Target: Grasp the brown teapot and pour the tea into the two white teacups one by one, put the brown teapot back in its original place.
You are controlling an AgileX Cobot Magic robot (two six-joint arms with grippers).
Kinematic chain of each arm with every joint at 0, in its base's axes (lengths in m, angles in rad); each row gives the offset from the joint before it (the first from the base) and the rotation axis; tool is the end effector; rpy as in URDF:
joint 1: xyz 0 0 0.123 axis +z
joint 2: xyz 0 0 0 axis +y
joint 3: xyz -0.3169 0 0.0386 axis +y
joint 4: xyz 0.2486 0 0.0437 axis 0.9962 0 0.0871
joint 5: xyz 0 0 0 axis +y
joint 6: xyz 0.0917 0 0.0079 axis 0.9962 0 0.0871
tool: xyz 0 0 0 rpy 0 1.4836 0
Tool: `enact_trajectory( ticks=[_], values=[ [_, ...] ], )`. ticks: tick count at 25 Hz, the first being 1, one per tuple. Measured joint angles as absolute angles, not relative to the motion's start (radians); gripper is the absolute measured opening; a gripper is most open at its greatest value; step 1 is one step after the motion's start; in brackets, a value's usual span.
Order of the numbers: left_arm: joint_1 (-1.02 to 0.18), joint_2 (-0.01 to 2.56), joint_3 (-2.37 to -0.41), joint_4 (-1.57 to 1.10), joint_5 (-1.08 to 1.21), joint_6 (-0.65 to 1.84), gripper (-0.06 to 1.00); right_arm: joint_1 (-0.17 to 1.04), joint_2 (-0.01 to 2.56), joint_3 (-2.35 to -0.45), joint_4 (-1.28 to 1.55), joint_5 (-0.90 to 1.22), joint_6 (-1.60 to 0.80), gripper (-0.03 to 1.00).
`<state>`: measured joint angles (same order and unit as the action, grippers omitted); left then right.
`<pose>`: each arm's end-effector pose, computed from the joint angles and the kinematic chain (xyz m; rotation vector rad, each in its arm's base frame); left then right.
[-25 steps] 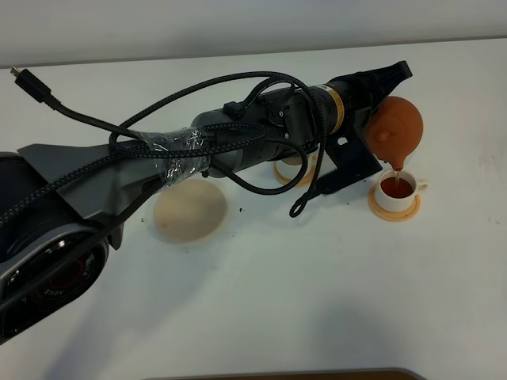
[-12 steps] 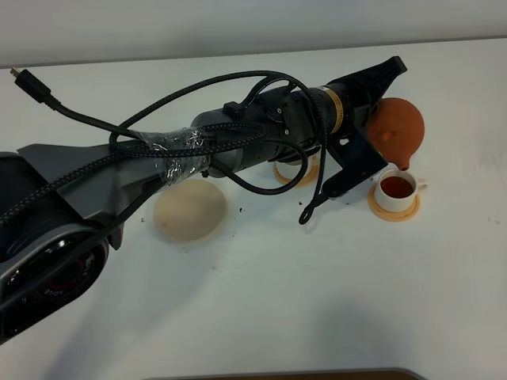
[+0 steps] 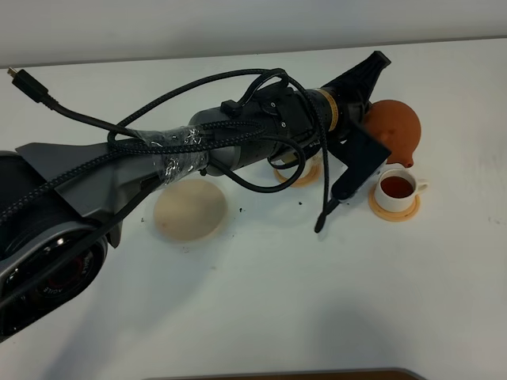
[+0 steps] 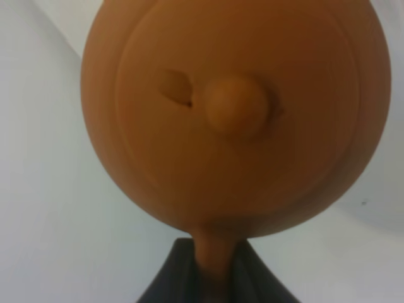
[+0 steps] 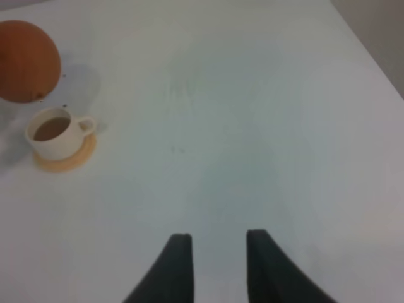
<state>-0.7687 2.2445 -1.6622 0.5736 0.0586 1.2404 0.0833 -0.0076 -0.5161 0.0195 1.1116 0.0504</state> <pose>0.3889 -0.3720 0.1986 2.0943 0.6222 0.6443 -0.0431 -0.0020 0.2771 -0.0359 2.0727 0.1055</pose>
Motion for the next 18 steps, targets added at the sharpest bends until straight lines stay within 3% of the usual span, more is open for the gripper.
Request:
enact_trajectory(
  ticks=[12,18],
  values=[
    [-0.77,2.091,-1.666,0.45,0.44,0.847,0.14,0.083,-0.008,-0.516,0.02,1.112,0.05,0.24],
    [-0.783,2.061,-1.666,0.281,0.658,0.804,0.14,0.083,-0.008,-0.516,0.02,1.112,0.049,0.24]
  ],
)
